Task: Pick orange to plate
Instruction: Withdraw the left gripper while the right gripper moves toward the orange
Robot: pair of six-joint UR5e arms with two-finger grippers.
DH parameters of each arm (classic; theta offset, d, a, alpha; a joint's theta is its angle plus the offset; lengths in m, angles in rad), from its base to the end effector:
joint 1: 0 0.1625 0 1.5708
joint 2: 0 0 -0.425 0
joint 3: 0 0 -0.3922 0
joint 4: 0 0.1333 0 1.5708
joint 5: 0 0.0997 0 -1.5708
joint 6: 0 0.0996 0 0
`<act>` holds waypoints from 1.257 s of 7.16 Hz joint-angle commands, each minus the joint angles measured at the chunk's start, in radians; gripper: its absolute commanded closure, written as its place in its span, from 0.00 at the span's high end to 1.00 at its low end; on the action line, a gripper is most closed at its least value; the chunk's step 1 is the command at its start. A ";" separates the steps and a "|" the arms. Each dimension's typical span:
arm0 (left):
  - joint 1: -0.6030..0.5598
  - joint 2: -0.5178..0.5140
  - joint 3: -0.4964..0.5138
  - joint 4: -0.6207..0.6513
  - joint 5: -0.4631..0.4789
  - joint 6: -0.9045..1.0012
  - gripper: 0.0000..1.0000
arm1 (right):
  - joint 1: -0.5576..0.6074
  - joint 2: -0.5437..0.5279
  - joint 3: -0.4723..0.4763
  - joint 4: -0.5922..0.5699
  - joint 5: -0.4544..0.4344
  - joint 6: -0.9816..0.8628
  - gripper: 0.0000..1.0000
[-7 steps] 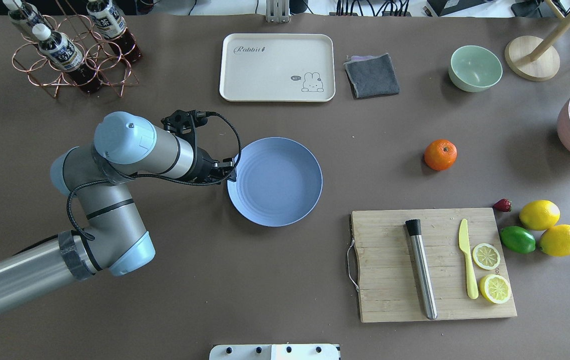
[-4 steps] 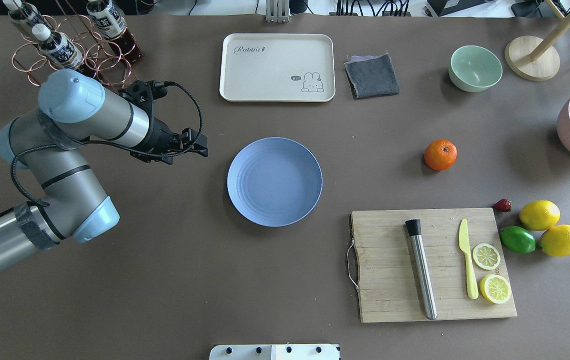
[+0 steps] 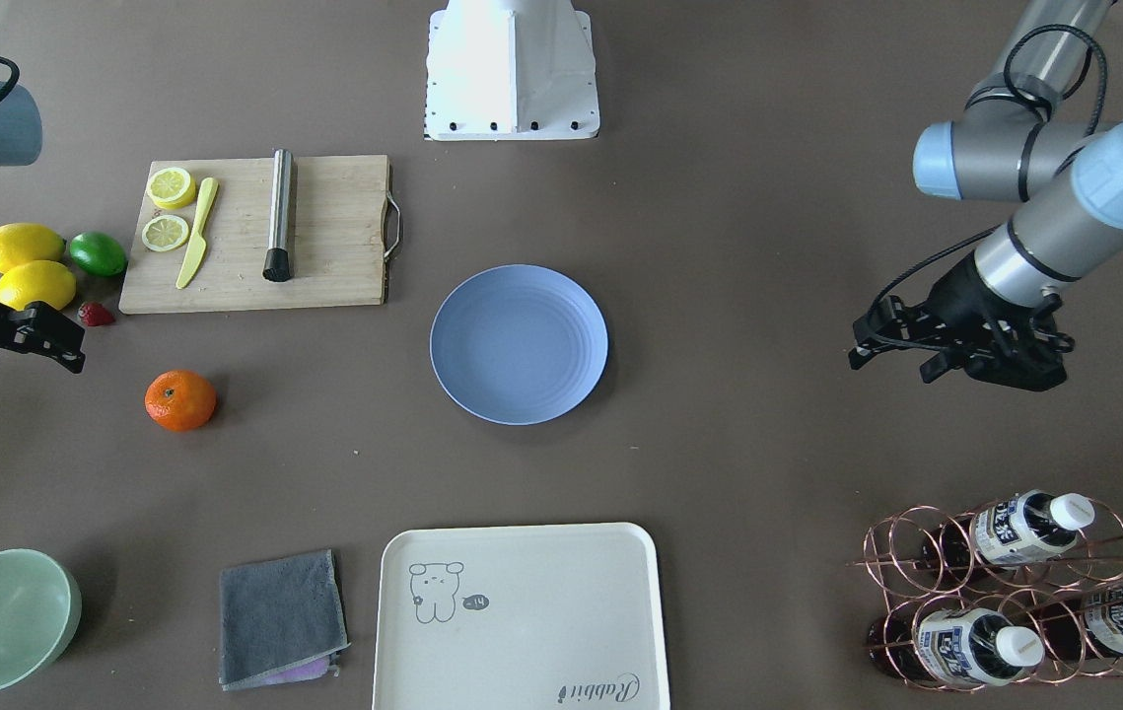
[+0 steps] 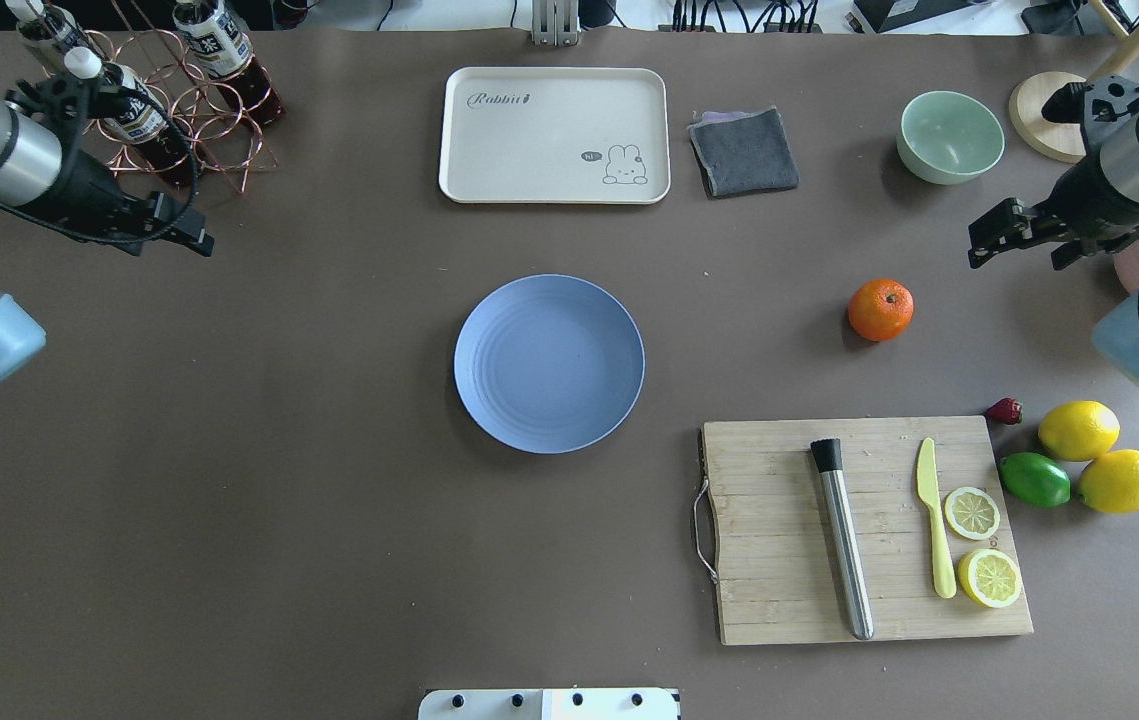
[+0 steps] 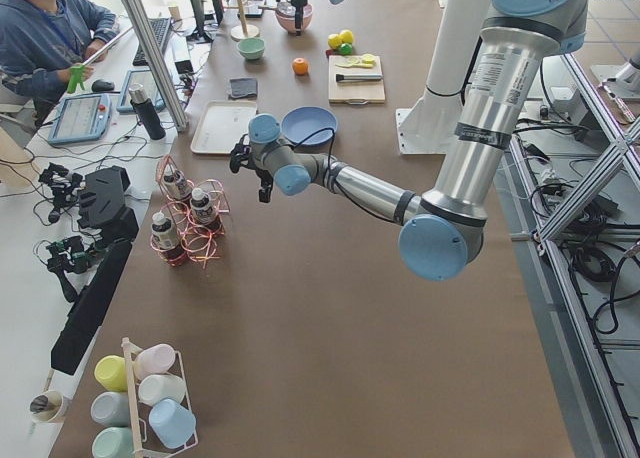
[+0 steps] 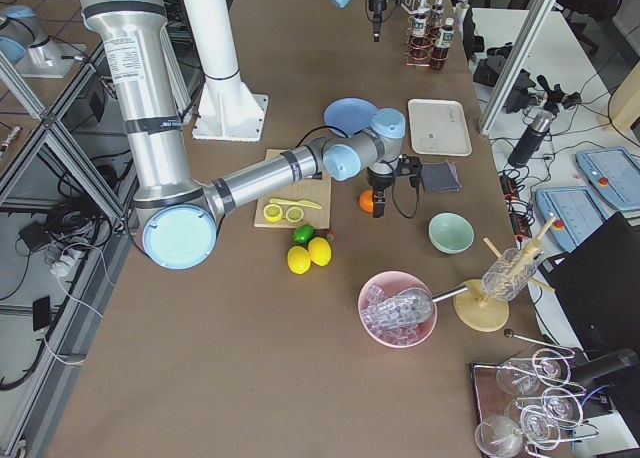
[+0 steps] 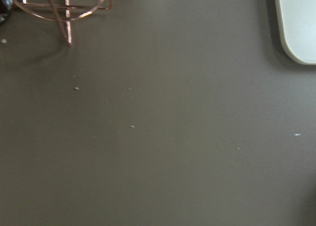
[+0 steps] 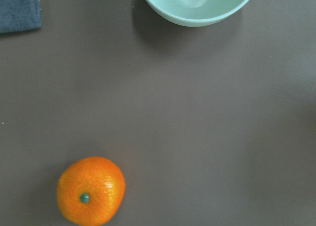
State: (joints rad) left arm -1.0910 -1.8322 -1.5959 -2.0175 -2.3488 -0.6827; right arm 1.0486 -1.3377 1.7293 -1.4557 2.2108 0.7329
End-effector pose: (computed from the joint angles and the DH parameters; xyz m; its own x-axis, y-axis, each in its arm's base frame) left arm 0.2242 -0.5683 0.4482 0.5384 0.1626 -0.8268 -0.0043 0.9817 0.1903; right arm -0.2286 -0.5453 0.4478 0.7010 0.0230 0.7128 -0.0443 0.9990 0.0113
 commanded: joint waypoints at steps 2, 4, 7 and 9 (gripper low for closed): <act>-0.358 0.190 0.020 0.181 -0.119 0.626 0.98 | -0.064 0.145 -0.115 0.001 -0.002 0.060 1.00; -0.466 0.234 0.083 0.207 -0.121 0.792 0.98 | -0.094 0.158 -0.158 0.015 -0.013 0.057 1.00; -0.464 0.246 0.085 0.207 -0.125 0.793 0.98 | -0.128 0.134 -0.198 0.090 -0.049 0.057 1.00; -0.466 0.248 0.086 0.207 -0.130 0.796 0.98 | -0.147 0.118 -0.214 0.100 -0.081 0.059 1.00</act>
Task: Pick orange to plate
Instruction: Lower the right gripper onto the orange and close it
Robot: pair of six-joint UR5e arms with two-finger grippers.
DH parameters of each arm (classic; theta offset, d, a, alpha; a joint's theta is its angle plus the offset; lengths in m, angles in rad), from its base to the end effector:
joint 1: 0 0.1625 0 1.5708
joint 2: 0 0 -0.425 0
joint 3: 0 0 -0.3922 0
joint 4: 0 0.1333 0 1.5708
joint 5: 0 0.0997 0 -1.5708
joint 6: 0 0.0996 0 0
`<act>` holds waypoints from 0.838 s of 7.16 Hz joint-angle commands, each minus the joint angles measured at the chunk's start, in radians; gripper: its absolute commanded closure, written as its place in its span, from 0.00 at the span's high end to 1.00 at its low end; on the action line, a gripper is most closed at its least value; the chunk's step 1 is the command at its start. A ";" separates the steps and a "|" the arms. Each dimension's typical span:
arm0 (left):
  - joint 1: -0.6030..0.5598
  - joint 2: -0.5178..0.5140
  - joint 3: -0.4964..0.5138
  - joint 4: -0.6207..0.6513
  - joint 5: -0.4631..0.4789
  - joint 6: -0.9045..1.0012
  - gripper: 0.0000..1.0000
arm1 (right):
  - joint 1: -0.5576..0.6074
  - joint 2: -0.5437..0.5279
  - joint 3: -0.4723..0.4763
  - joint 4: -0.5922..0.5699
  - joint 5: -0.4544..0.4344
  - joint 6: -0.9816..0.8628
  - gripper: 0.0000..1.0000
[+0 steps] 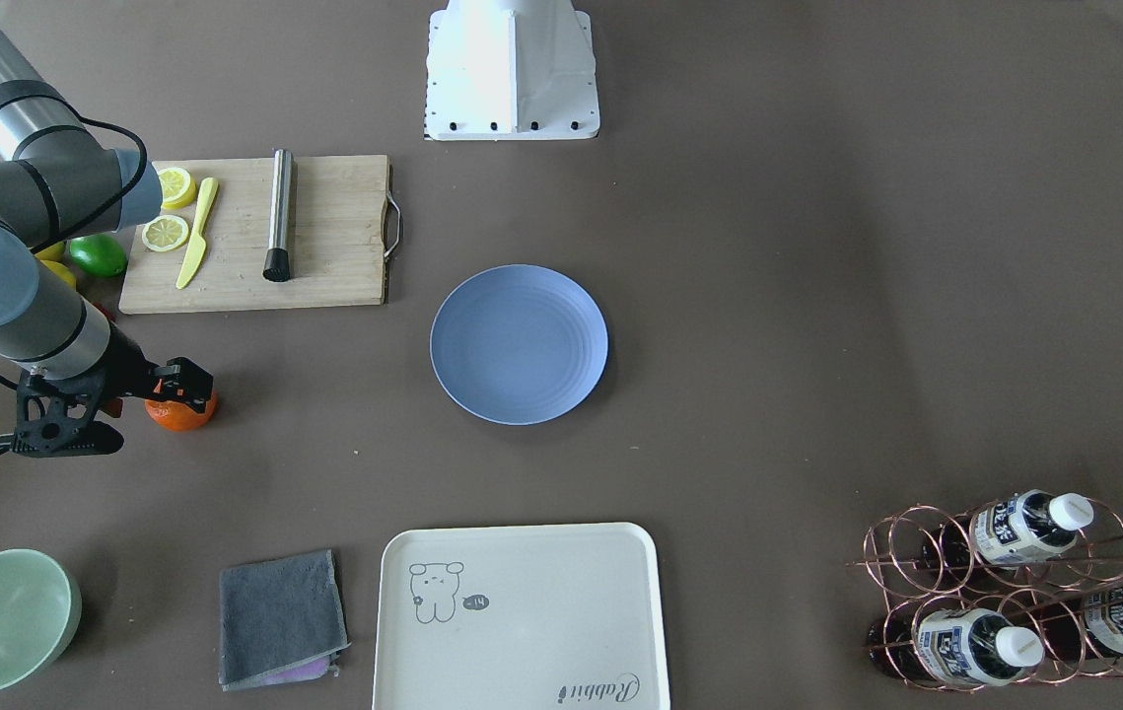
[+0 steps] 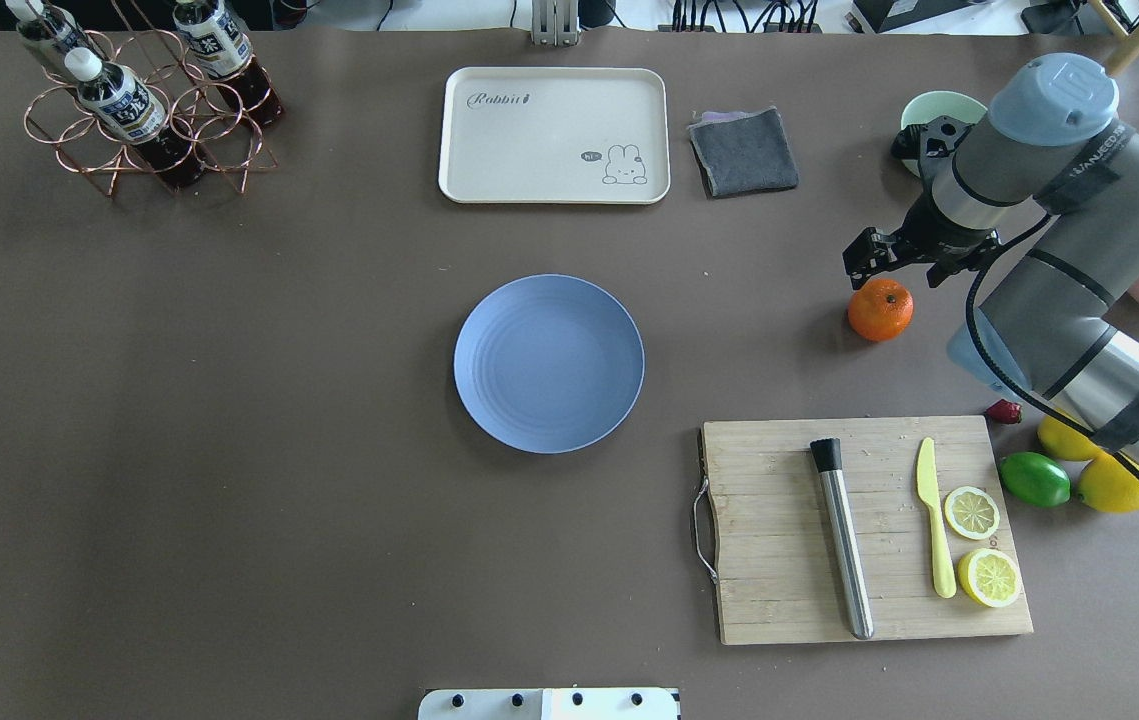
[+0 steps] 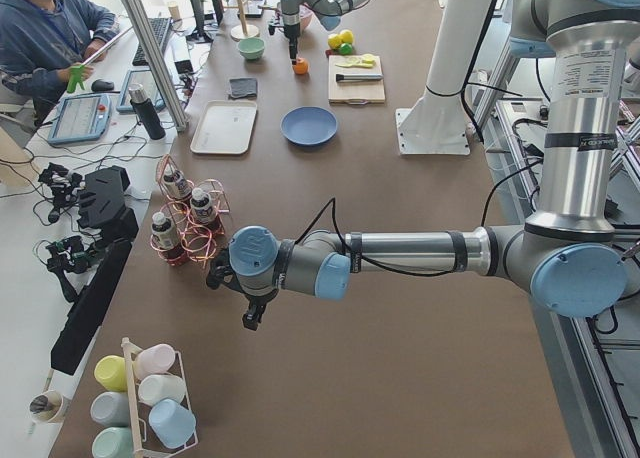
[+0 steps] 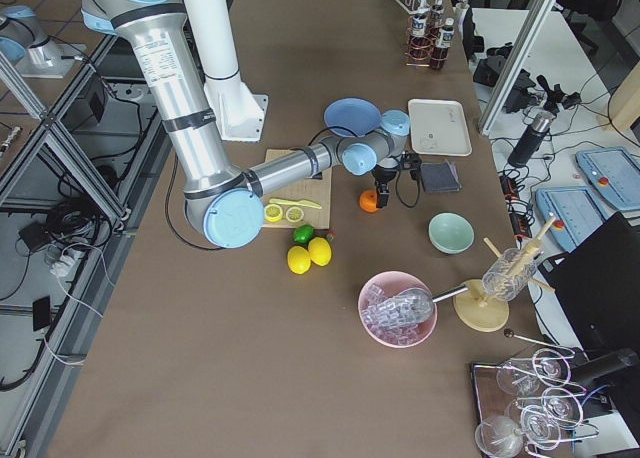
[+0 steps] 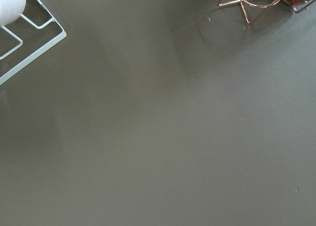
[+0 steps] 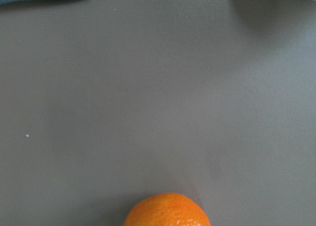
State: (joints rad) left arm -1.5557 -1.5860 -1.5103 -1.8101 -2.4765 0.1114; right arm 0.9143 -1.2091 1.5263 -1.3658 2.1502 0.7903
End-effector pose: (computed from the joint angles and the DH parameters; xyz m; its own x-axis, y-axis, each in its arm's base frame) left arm -0.0473 -0.5087 0.6463 0.6093 0.2691 -0.7459 -0.0831 0.9571 0.2774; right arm -0.3349 -0.5638 0.4602 0.7250 -0.0237 0.6883 0.0197 0.9997 0.0138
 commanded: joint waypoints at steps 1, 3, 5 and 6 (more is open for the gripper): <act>-0.001 0.001 0.001 0.000 -0.004 0.005 0.98 | -0.018 -0.009 -0.017 0.023 -0.030 0.003 1.00; 0.000 0.018 -0.004 -0.006 -0.005 0.007 0.98 | -0.040 0.002 -0.017 0.027 -0.032 0.062 1.00; 0.000 0.018 -0.001 -0.008 -0.004 0.007 0.98 | -0.052 0.002 -0.017 0.027 -0.042 0.066 1.00; 0.000 0.020 -0.002 -0.008 -0.004 0.007 0.98 | -0.055 -0.001 -0.017 0.027 -0.044 0.066 1.00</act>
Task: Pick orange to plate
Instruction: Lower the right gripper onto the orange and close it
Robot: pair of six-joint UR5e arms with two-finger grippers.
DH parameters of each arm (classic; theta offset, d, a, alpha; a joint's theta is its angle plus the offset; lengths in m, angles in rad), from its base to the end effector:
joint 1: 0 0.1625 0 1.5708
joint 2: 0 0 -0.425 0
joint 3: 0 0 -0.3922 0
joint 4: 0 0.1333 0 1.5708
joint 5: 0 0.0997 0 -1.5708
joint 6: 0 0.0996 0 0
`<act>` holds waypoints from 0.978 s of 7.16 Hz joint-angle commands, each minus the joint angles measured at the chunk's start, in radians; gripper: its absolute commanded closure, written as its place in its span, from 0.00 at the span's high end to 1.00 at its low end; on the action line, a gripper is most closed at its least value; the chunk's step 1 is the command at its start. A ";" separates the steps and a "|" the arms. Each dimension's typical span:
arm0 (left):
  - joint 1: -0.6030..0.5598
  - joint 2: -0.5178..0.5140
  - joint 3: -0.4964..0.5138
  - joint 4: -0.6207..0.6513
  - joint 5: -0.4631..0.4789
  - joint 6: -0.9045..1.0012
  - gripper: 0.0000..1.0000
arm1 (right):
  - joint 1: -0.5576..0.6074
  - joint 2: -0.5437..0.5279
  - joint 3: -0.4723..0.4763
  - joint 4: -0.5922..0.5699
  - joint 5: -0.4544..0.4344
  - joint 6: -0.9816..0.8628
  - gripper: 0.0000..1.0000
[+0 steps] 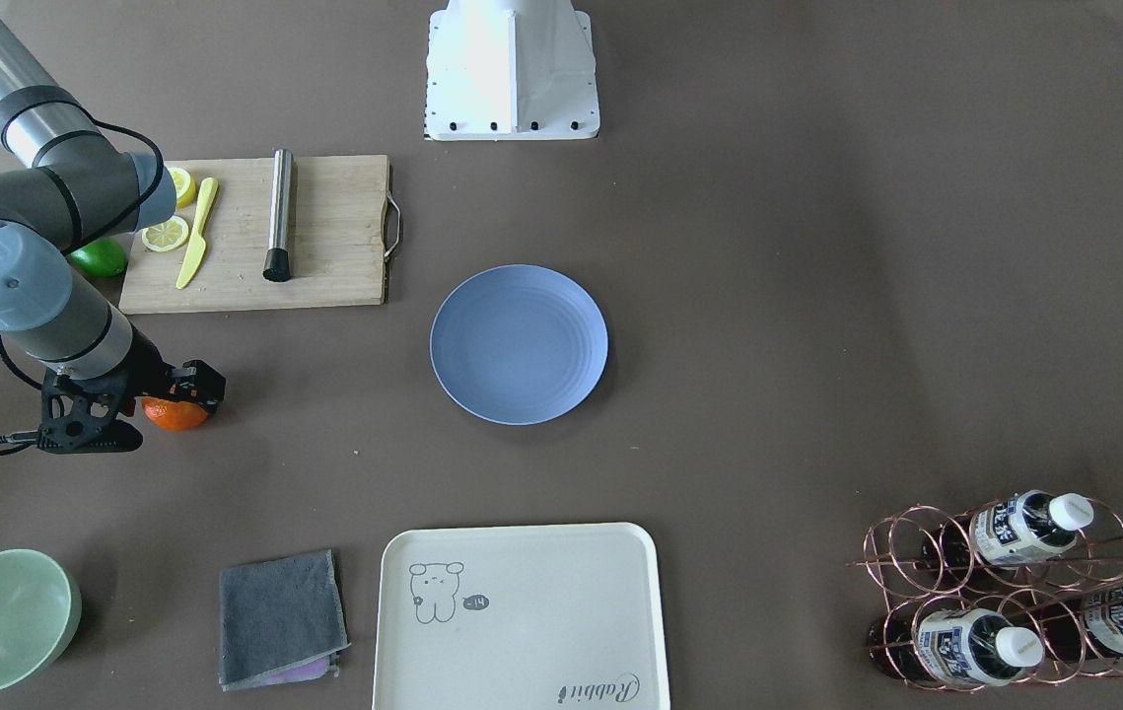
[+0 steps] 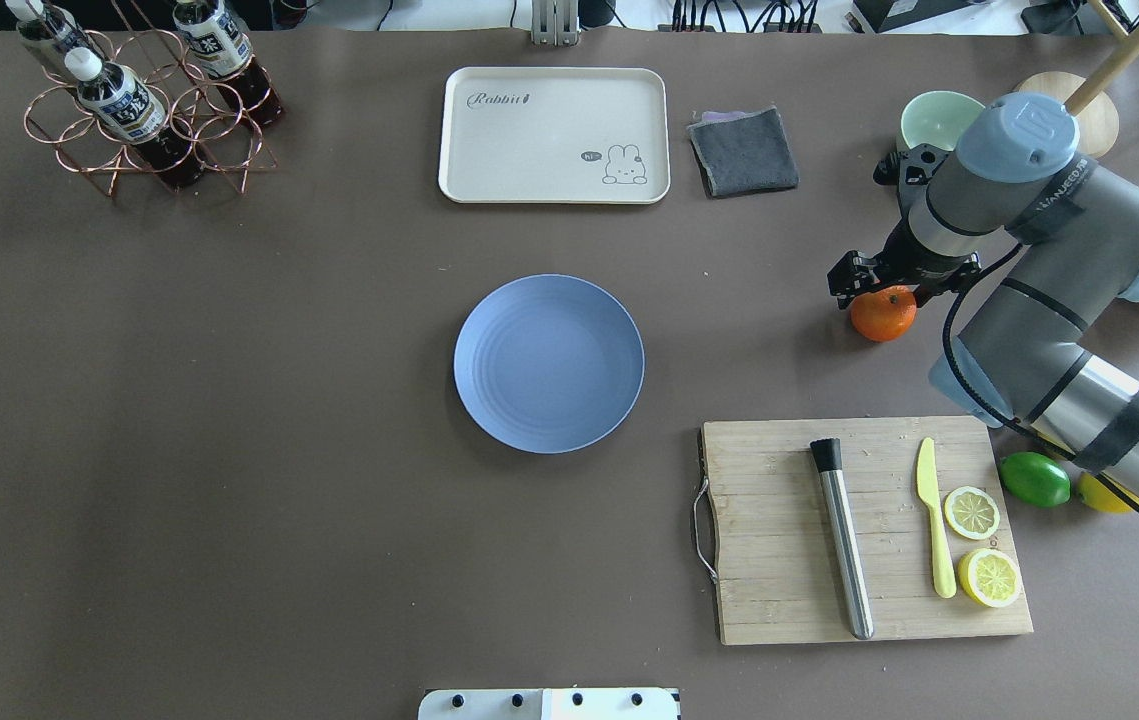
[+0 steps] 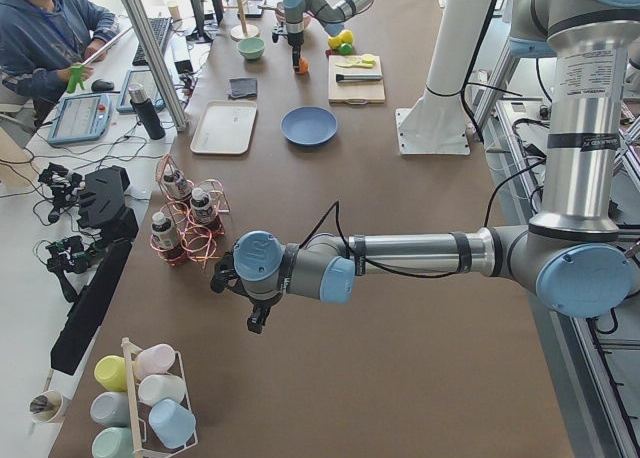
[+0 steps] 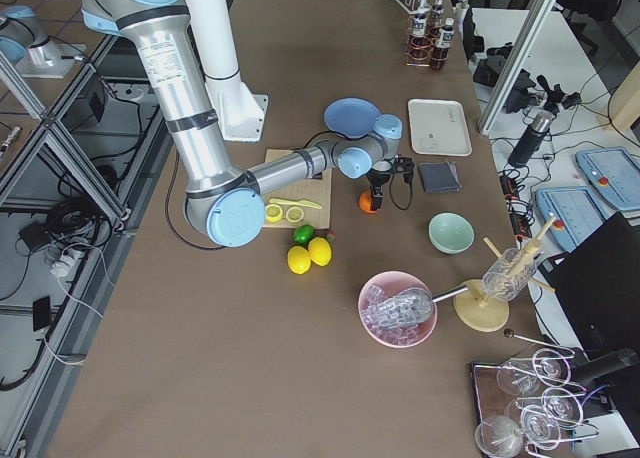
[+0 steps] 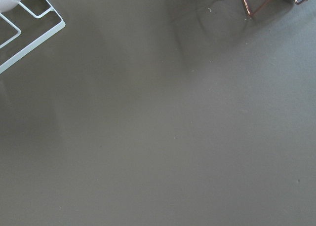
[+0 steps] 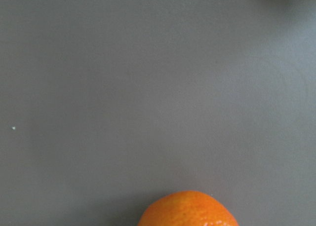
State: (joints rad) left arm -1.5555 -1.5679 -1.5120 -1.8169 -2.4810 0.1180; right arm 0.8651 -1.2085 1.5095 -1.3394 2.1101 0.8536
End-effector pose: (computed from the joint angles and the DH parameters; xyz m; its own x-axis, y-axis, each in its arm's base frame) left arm -0.0470 -0.5002 0.6535 0.6053 0.2688 -0.7493 -0.0869 0.9579 0.2735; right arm -0.3619 -0.5514 0.4667 0.7393 -0.0019 0.6734 0.0025 1.0000 0.0002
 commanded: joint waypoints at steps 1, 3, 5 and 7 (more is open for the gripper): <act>0.000 0.002 0.001 -0.001 0.001 0.000 0.98 | -0.008 -0.008 0.001 0.002 -0.004 0.002 0.99; 0.000 0.002 0.000 -0.002 -0.001 0.000 0.98 | -0.014 -0.011 0.003 0.002 -0.007 0.008 0.86; 0.000 0.000 -0.002 -0.002 -0.001 0.000 0.98 | -0.015 -0.006 0.011 0.000 -0.002 0.036 0.00; 0.000 0.002 0.000 -0.001 -0.001 0.000 0.98 | -0.017 0.067 0.050 -0.058 0.010 0.094 0.00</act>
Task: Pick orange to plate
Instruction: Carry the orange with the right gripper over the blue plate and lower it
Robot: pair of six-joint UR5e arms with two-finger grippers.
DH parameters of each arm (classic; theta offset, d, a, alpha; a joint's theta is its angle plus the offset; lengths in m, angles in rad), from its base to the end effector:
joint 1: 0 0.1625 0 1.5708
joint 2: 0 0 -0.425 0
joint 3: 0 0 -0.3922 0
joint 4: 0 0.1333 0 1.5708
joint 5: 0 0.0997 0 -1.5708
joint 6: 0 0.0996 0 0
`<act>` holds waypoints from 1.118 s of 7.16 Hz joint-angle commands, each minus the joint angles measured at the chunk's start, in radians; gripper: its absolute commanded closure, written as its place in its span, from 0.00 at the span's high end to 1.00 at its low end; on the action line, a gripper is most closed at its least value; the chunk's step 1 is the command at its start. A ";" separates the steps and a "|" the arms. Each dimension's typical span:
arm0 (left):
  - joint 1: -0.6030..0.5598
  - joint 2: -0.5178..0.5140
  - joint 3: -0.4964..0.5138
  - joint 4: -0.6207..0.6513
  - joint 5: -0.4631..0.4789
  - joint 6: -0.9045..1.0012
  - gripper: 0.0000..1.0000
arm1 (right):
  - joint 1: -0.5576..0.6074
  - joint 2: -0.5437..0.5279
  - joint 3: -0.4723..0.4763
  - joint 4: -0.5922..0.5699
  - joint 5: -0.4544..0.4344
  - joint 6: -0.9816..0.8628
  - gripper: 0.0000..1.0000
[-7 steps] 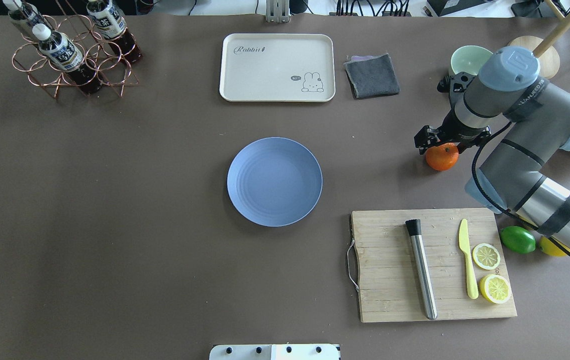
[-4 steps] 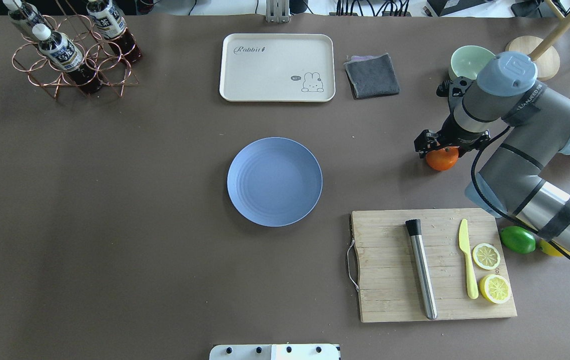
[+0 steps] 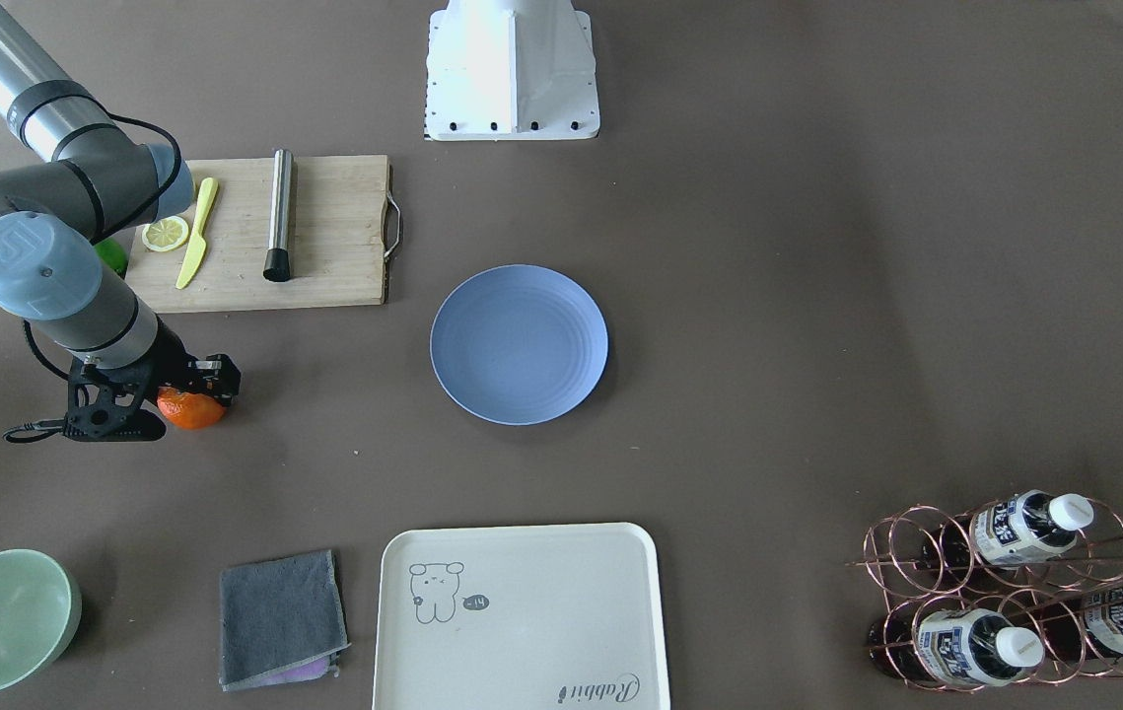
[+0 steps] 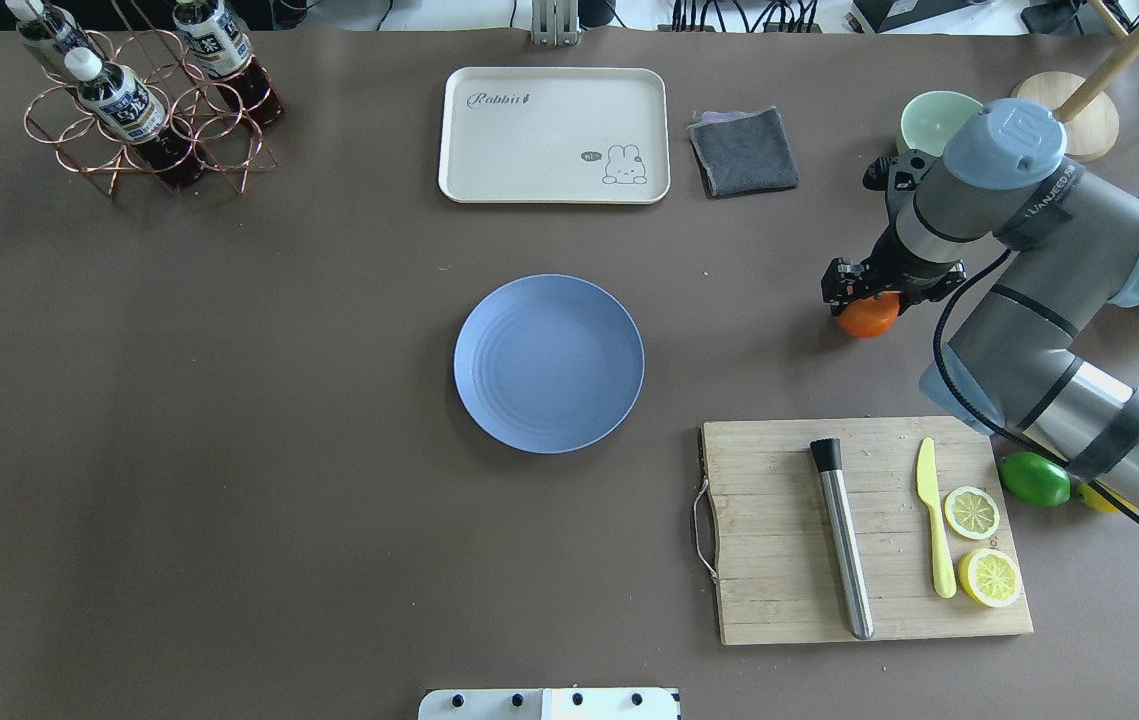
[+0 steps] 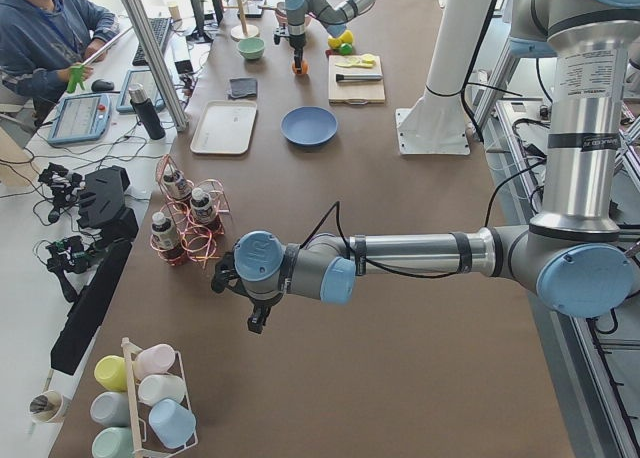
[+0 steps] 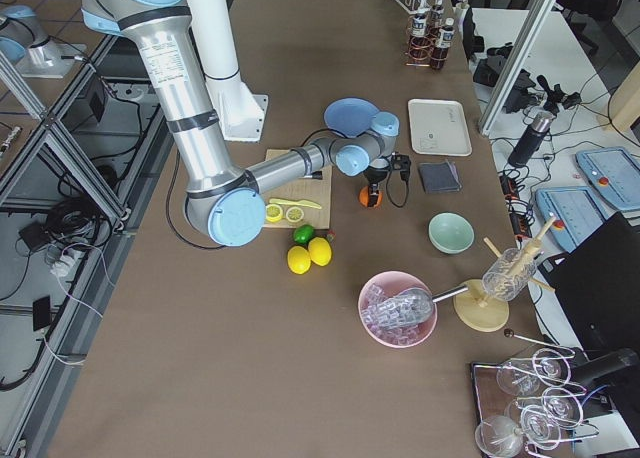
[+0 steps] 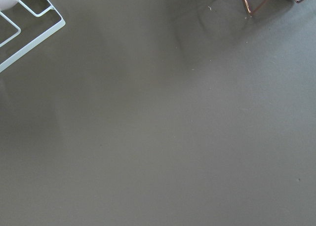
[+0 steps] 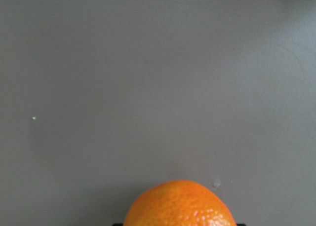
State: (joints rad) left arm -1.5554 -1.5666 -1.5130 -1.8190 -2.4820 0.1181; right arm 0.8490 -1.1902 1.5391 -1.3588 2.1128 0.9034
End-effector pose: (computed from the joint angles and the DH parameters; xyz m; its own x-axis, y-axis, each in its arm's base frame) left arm -0.0469 -0.4997 0.6533 0.6044 0.2704 -0.7494 -0.0870 0.9574 0.2753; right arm -0.3721 -0.5467 0.4422 0.7252 0.0214 0.6882 -0.0164 0.9998 -0.0138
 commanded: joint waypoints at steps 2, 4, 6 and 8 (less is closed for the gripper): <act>0.000 0.000 -0.003 0.001 0.000 0.000 0.98 | -0.062 0.209 0.023 -0.149 0.003 0.295 0.00; -0.002 0.002 -0.006 0.001 -0.003 0.000 0.98 | -0.184 0.314 0.004 -0.157 -0.086 0.504 0.00; -0.003 0.022 -0.012 0.000 -0.002 0.002 0.98 | -0.296 0.455 -0.110 -0.168 -0.172 0.651 0.00; -0.003 0.023 -0.007 0.001 -0.002 0.002 0.98 | -0.344 0.544 -0.216 -0.155 -0.236 0.701 0.00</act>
State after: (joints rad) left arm -1.5576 -1.5452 -1.5214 -1.8183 -2.4837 0.1195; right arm 0.5342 -0.7090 1.3932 -1.5198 1.9164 1.5677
